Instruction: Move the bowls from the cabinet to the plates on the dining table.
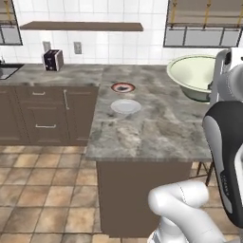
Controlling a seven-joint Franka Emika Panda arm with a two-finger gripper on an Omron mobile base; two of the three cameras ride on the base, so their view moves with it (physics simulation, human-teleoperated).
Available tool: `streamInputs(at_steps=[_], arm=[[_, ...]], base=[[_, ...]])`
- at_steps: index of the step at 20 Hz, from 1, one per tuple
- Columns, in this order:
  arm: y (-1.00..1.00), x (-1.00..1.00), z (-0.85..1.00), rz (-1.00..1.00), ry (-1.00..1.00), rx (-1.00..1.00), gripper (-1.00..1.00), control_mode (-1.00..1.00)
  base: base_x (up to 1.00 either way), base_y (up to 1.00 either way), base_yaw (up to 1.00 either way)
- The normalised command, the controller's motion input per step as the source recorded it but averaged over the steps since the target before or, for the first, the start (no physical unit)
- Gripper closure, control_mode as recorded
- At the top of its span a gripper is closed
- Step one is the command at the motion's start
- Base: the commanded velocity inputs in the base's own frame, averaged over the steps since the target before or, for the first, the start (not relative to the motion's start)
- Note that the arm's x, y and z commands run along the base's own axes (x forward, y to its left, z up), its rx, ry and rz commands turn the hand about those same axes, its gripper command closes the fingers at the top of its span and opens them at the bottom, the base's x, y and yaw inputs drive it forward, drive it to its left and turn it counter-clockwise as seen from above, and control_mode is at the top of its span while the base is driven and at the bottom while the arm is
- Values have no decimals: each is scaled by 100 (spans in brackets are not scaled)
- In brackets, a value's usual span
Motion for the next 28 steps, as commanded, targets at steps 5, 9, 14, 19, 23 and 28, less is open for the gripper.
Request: streamInputs(at_steps=[5, 9, 14, 19, 23, 28], arm=[[0, 0, 0, 0, 0, 0, 100, 100], [0, 0, 0, 0, 0, 0, 100, 100], [0, 0, 0, 0, 0, 0, 100, 100], [0, 0, 0, 0, 0, 0, 100, 100], [0, 0, 0, 0, 0, 0, 100, 100], [0, 0, 0, 0, 0, 0, 100, 100]], base=[[49, 17, -29], [52, 34, -29], [54, 42, -28], [46, 49, -28], [18, 56, -23], [0, 41, -15]])
